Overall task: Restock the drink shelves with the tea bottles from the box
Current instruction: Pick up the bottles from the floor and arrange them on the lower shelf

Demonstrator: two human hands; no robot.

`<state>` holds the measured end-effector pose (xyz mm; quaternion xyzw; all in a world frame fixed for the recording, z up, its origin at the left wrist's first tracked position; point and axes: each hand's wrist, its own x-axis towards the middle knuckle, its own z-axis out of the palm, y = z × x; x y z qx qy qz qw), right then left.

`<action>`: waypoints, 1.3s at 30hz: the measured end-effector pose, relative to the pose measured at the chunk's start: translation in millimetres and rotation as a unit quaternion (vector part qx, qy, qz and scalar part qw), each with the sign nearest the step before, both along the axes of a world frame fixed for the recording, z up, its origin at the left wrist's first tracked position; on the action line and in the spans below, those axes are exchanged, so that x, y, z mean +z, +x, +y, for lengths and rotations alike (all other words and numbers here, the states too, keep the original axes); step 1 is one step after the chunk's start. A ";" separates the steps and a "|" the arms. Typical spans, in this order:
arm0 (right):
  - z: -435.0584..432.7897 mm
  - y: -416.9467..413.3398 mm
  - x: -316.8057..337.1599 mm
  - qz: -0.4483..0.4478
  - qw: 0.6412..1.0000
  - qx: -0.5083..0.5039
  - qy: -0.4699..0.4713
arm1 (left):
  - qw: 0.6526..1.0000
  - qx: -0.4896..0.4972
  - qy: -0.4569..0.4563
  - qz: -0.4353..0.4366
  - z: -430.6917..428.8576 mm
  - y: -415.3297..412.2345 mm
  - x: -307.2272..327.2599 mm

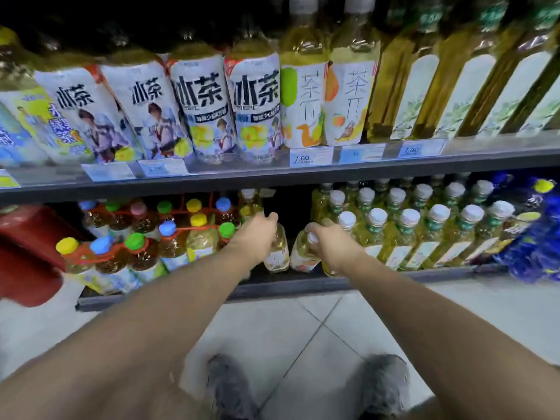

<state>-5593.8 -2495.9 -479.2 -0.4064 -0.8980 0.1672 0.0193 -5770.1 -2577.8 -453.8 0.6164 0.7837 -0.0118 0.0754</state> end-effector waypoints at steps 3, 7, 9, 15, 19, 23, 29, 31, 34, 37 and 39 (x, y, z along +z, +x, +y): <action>19.2 -13.7 -18.3 -0.002 1.000 0.010 -0.012 | 1.000 0.015 -0.009 -0.011 18.9 -13.4 -18.0; 39.2 -38.3 -33.8 0.019 0.999 0.019 -0.028 | 0.999 0.015 -0.026 -0.035 38.8 -21.9 -41.2; 48.6 -52.2 -37.5 0.035 0.999 0.013 -0.024 | 0.999 0.016 -0.014 -0.027 48.1 -26.0 -45.6; 53.5 -57.1 -46.4 0.109 0.992 -0.030 -0.048 | 0.992 0.078 0.051 -0.088 49.0 -36.1 -61.5; 40.1 -46.5 -62.5 0.243 0.936 -0.165 -0.195 | 0.968 0.115 0.149 -0.167 23.7 -19.0 -81.3; 27.1 -42.7 -99.8 0.291 0.879 -0.213 -0.311 | 0.883 0.220 0.299 -0.289 1.3 10.7 -113.1; 38.6 -46.7 -143.9 0.296 0.868 -0.200 -0.345 | 0.830 0.338 0.249 -0.368 17.7 6.3 -172.6; 42.9 -48.0 -139.7 0.256 0.894 -0.186 -0.316 | 0.828 0.326 0.225 -0.397 24.4 -9.3 -165.4; 30.8 -47.3 -137.9 0.268 0.890 -0.217 -0.298 | 0.823 0.344 0.230 -0.389 30.3 -3.1 -152.2; 14.3 -49.2 -141.3 0.309 0.891 -0.252 -0.215 | 0.820 0.352 0.244 -0.379 34.2 14.0 -159.4; 14.3 -55.7 -144.4 0.311 0.891 -0.282 -0.174 | 0.820 0.358 0.244 -0.375 35.0 15.4 -170.2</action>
